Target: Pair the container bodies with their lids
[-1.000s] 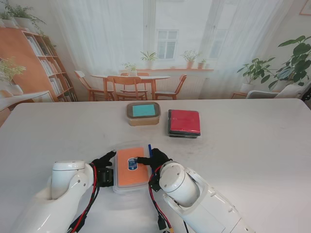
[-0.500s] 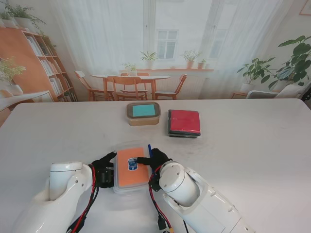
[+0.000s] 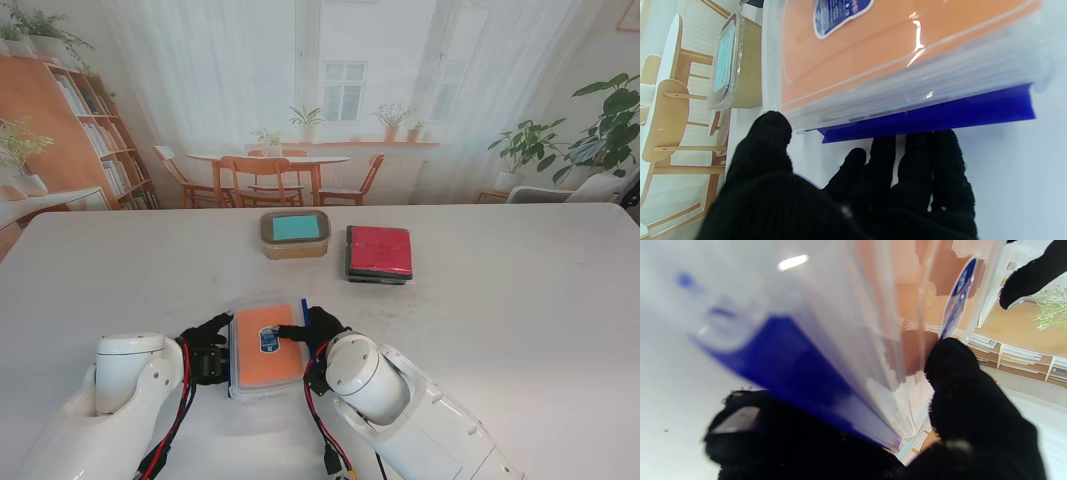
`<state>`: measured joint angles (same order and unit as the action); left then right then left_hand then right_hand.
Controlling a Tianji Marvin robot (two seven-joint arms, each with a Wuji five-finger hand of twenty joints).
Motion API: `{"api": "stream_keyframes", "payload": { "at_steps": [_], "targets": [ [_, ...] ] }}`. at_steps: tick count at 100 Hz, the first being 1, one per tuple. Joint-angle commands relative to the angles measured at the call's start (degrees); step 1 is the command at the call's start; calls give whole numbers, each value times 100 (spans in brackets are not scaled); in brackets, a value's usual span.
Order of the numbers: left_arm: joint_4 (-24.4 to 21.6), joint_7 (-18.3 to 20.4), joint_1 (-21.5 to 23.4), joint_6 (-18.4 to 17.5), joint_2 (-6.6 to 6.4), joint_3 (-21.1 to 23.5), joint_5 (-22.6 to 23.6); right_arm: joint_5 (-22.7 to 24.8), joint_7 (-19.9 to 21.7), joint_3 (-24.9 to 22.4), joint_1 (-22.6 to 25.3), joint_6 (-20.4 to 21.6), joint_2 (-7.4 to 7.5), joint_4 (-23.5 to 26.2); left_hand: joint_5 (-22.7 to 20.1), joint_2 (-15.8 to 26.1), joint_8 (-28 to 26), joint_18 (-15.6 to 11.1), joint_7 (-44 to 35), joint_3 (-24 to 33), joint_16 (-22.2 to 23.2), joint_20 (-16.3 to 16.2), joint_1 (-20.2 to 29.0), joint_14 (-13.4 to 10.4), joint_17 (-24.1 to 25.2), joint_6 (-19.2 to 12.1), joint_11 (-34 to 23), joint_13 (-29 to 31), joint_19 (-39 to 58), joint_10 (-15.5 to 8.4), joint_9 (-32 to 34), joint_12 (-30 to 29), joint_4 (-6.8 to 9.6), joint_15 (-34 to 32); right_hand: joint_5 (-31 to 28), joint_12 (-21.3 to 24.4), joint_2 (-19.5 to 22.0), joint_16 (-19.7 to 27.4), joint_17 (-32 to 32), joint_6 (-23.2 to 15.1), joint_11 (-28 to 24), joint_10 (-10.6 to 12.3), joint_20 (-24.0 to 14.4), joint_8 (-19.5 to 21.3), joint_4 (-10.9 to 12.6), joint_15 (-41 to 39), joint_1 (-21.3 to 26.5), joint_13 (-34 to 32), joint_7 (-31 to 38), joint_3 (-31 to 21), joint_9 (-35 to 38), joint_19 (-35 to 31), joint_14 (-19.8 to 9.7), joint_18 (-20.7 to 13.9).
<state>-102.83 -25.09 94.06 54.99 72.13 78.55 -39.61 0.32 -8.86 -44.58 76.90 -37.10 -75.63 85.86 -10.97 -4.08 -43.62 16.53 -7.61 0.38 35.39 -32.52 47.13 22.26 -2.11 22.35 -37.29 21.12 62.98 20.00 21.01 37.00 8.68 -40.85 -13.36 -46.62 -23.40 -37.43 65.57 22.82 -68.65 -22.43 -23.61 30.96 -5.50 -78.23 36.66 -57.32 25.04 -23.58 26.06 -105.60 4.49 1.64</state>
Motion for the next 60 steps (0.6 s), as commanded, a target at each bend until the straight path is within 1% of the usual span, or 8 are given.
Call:
{"api": "stream_keyframes", "payload": {
  "at_steps": [1,14,24,29,36,43,52,60],
  "targets": [
    [-31,35,16,307,54,18,0,-5,124,40,20,-17,13,-74,-29,-112,-73,-74,47,80,184,-103,197,-45,-31,110,-255,259,225,-128,217,138,172,-386,93,-86,-74,-289,383,-145,-182,85,-79,65,473,-911,1265,-275,16,-1326,-137,-861,-554,-2489],
    [-50,133,11,307,51,54,86,24,125,52,9,-13,15,-88,-60,-125,-90,-61,44,80,194,-113,203,-27,-34,120,-255,269,235,-119,232,146,175,-392,91,-85,-99,-289,383,-145,-190,88,-79,66,462,-913,1267,-284,20,-1348,-136,-861,-564,-2489],
    [-71,240,0,307,0,50,159,36,121,58,5,-17,12,-96,-74,-127,-97,-50,47,78,202,-124,204,-18,-44,123,-255,284,251,-112,243,150,176,-403,95,-87,-111,-287,383,-147,-199,95,-79,65,455,-914,1267,-288,20,-1363,-140,-861,-572,-2489],
    [-93,254,-11,307,-71,21,134,47,120,62,1,-16,12,-101,-93,-125,-100,-37,45,84,209,-134,216,-5,-54,128,-262,305,267,-97,269,155,178,-418,96,-88,-108,-287,383,-148,-203,99,-79,65,452,-917,1263,-294,20,-1368,-140,-861,-574,-2489],
    [-125,346,-30,308,-220,-53,145,43,111,62,1,-23,6,-104,-109,-135,-99,-11,50,79,216,-148,216,16,-62,137,-261,318,290,-85,291,156,176,-430,97,-88,-105,-285,383,-147,-207,93,-79,66,450,-918,1260,-297,23,-1372,-141,-861,-578,-2489],
    [-160,507,-48,309,-359,-131,261,37,104,64,-1,-25,1,-106,-134,-144,-96,2,51,78,223,-162,217,14,-79,136,-265,351,314,-85,321,158,176,-450,100,-88,-103,-284,383,-147,-208,94,-79,66,449,-919,1259,-299,23,-1374,-142,-861,-584,-2489],
    [-198,818,-52,309,-448,-171,594,20,94,65,-3,-21,-6,-109,-166,-162,-92,22,51,86,228,-180,237,36,-103,152,-271,373,344,-73,354,161,183,-465,102,-88,-94,-283,383,-146,-212,96,-79,66,447,-920,1254,-299,24,-1370,-143,-861,-586,-2489],
    [-233,1041,-50,310,-489,-186,834,8,85,66,-6,-14,-12,-111,-187,-173,-88,34,52,90,229,-192,244,40,-108,161,-271,389,358,-66,370,162,188,-475,103,-87,-91,-281,383,-147,-212,97,-79,66,446,-920,1253,-301,26,-1368,-146,-861,-590,-2489]
  ]
}}
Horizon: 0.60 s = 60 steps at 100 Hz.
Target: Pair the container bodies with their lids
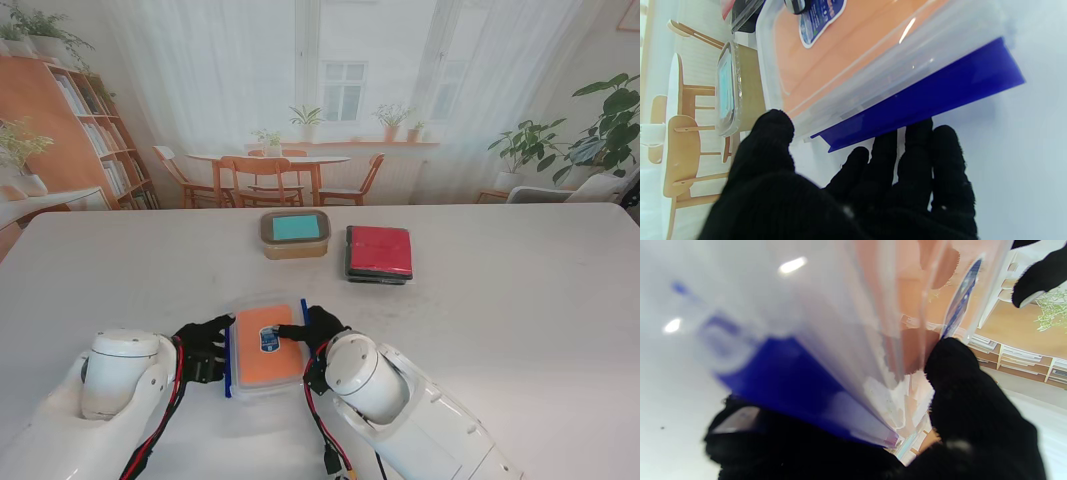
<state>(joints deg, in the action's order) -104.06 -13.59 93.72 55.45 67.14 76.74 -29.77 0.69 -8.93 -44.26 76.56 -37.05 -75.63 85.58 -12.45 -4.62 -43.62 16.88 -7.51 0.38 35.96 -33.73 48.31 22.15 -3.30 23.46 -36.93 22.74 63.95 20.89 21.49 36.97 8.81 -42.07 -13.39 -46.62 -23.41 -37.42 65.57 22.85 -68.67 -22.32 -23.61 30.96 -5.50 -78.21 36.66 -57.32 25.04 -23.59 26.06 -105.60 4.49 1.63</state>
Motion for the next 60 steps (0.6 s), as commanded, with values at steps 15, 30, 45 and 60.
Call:
{"api": "stream_keyframes", "payload": {
  "at_steps": [15,30,45,60],
  "targets": [
    [-177,229,14,263,56,49,244,-39,80,38,24,-1,-17,-92,-69,-138,-81,23,44,98,174,-91,140,70,-3,59,-313,253,286,-147,356,166,186,-371,107,-85,-95,-277,382,-146,-213,84,-78,67,448,-924,1256,-307,30,-1368,-147,-855,-589,-2491],
    [-216,549,18,263,91,86,636,-42,71,38,25,-2,-22,-93,-116,-154,-76,45,34,99,179,-114,136,81,-37,69,-328,297,318,-146,405,171,196,-399,108,-83,-92,-273,382,-145,-214,83,-78,66,447,-926,1258,-311,33,-1372,-150,-853,-599,-2493],
    [-215,699,-60,264,-44,-12,763,-44,63,45,20,8,-27,-101,-182,-166,-73,89,19,111,193,-151,146,106,-86,91,-355,369,380,-125,480,180,210,-450,106,-85,-90,-269,381,-144,-221,85,-77,66,445,-930,1260,-320,35,-1373,-146,-841,-605,-2502],
    [-184,925,-208,266,-284,-205,886,-51,43,60,20,37,-37,-110,-267,-178,-66,153,1,107,215,-214,127,132,-173,117,-397,477,486,-123,587,194,218,-532,110,-89,-96,-265,381,-146,-231,94,-76,67,444,-932,1268,-327,39,-1375,-156,-829,-618,-2513]
  ]
}}
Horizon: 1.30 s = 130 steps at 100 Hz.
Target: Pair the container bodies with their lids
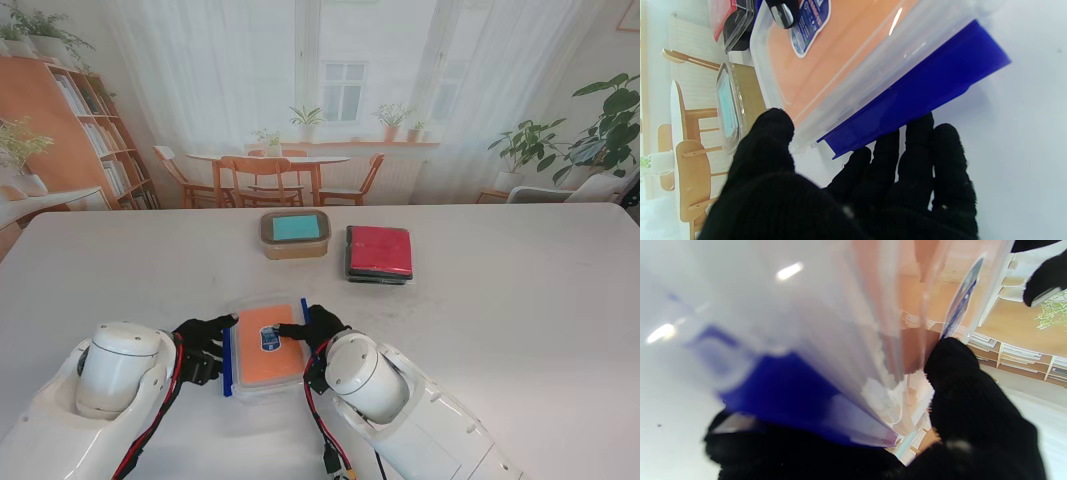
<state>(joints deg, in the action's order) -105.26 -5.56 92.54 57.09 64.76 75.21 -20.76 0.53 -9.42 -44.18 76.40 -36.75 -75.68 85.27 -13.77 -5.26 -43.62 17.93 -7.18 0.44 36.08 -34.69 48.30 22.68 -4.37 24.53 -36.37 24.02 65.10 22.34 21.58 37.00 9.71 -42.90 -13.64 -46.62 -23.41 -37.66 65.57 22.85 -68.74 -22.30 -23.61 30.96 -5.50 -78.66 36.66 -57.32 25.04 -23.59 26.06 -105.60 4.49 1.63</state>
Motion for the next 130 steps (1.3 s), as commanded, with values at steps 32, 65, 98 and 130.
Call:
{"api": "stream_keyframes", "payload": {
  "at_steps": [32,65,98,130],
  "targets": [
    [-110,1080,9,75,417,329,1202,-40,35,50,55,22,-52,-81,-168,-129,-57,64,-36,125,210,-163,126,93,-88,11,-476,372,406,-271,604,203,148,-493,152,-101,-88,-232,381,-146,-246,100,-83,75,440,-893,1280,-343,54,-1369,-172,-793,-652,-2555],
    [-4,1283,-100,40,313,146,1354,-45,78,71,52,24,-39,-74,-338,-96,-61,133,-86,124,231,-219,126,138,-169,7,-511,491,486,-248,746,216,147,-567,146,-112,-84,-221,382,-145,-254,98,-105,79,438,-901,1278,-362,70,-1364,-159,-778,-661,-2580],
    [111,2381,-556,-356,-292,-586,2540,-45,101,101,42,60,-35,-75,-1026,-18,-252,382,-381,125,407,-443,308,197,-780,-58,-842,1141,872,-311,1437,374,98,-1106,31,-127,-110,-120,390,-62,-282,112,-214,314,410,-937,1312,-462,555,-1401,-34,-736,-708,-2648],
    [143,3147,-821,-820,-636,-1092,3399,-54,-7,111,69,106,-76,-104,-974,165,-406,439,-312,74,784,-860,415,169,-1382,-79,-1244,1493,1321,-399,1498,759,37,-1834,78,-139,-74,-15,392,-12,-305,83,-317,473,376,-962,1369,-539,961,-1424,30,-691,-720,-2663]
  ]
}}
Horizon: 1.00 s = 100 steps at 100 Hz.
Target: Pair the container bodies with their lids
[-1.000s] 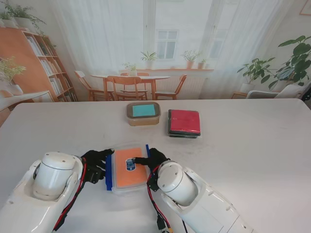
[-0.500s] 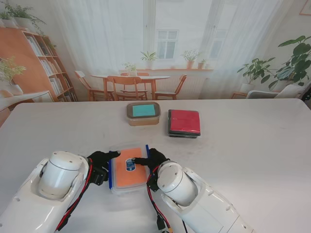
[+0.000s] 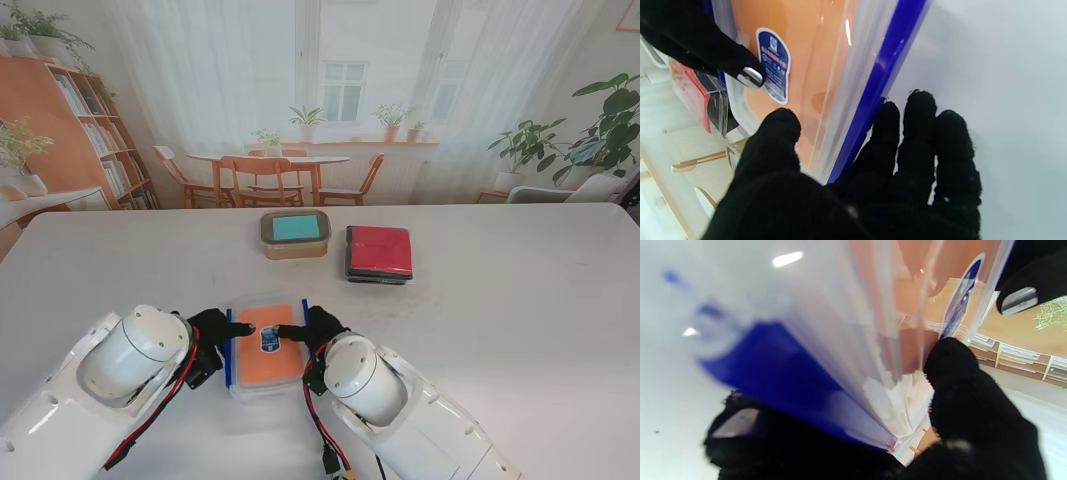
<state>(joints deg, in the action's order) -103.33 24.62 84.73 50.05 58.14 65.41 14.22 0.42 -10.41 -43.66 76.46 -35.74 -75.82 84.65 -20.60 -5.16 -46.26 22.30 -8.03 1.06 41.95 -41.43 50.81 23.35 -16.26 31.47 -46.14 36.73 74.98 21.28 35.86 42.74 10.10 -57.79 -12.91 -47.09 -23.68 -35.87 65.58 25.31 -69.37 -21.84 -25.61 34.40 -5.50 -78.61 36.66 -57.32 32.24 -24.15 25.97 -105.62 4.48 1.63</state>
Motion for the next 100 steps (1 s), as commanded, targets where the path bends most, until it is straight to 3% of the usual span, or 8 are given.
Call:
{"api": "stream_keyframes", "payload": {
  "at_steps": [1,25,54,100],
  "targets": [
    [-47,148,-47,-124,19,-126,-82,-45,86,59,65,6,-65,-42,-290,162,-146,-6,-227,13,214,-210,171,86,-226,-774,-286,249,357,-302,72,207,-3,-374,5,-92,-49,-190,391,-252,-244,35,-120,135,374,-968,1372,-542,255,-1369,45,-688,-718,-2663],
    [12,336,-170,-162,-65,-383,87,-77,12,61,99,37,-94,-41,-273,236,-164,-78,-214,78,420,-474,373,8,-638,-692,-426,556,646,-277,106,390,44,-693,-3,-83,-56,-72,381,-213,-271,7,-227,218,326,-997,1468,-603,520,-1431,154,-616,-725,-2623],
    [143,41,-228,-23,49,-534,-129,-180,-90,76,105,140,-146,-76,-272,241,-164,-67,-213,119,452,-500,397,43,-675,-644,-406,593,658,-218,104,385,100,-685,-64,-49,-109,-26,373,-200,-296,-5,-352,276,257,-1048,1571,-647,740,-1529,284,-566,-730,-2559],
    [275,-218,-346,-91,190,-702,-339,-258,-99,103,104,223,-160,-66,-280,219,-187,-69,-228,162,462,-509,360,45,-682,-637,-418,621,647,-218,116,379,140,-668,-80,-20,-139,4,377,-191,-311,-4,-494,268,209,-1086,1597,-682,839,-1607,356,-540,-728,-2516]
  ]
}}
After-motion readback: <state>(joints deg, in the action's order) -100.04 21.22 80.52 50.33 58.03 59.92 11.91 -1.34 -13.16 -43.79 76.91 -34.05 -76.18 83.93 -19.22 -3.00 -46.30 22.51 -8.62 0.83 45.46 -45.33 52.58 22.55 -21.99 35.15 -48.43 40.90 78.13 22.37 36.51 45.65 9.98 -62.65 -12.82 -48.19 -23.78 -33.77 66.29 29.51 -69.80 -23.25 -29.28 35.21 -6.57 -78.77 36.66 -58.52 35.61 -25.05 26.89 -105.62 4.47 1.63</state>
